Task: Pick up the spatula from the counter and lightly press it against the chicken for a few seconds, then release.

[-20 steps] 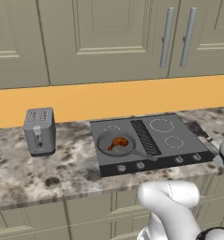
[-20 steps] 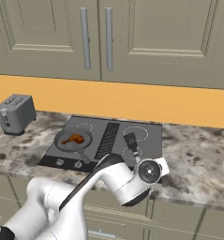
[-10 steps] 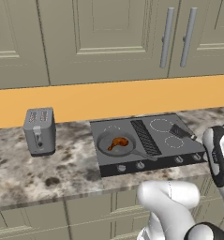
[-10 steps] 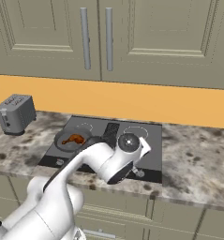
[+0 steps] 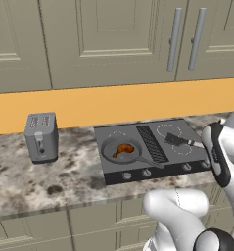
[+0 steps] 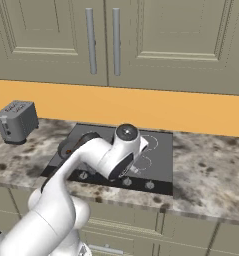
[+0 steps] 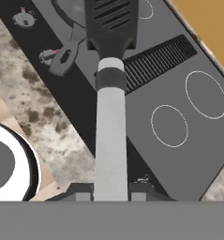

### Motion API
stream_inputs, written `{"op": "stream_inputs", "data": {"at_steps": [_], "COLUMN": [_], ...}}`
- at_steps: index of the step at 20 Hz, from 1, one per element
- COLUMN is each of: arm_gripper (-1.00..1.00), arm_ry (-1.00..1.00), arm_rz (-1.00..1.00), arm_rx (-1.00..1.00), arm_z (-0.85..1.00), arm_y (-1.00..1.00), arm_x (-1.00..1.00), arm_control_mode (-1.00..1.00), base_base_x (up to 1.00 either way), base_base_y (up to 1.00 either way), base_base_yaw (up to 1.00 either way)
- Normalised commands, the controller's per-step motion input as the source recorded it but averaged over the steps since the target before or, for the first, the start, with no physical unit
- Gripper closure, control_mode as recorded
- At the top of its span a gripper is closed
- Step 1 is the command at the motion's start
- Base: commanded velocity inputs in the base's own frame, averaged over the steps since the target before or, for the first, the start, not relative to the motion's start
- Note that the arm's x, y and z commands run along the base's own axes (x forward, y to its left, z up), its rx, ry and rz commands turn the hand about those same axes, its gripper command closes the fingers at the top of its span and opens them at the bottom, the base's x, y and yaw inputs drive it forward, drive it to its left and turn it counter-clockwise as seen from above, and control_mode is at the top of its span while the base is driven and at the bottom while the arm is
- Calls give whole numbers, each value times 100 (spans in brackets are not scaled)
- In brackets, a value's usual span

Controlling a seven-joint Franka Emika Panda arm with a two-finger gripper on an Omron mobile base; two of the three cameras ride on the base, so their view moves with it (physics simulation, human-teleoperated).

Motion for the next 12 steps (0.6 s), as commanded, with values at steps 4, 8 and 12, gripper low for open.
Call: {"op": "stream_inputs", "data": {"at_steps": [4,8,12], "arm_gripper": [100,100,100], "arm_ry": [3,6,4], "arm_rz": [14,8,6], "arm_rx": [-1,0,0], "arm_z": [13,4,0], "arm_y": [24,27,33], "arm_x": [12,14,6], "arm_control_mode": [-100,-100,-100], "base_base_x": [0,0,0], "base_base_y": [0,0,0], "base_base_yaw": [0,0,0]}}
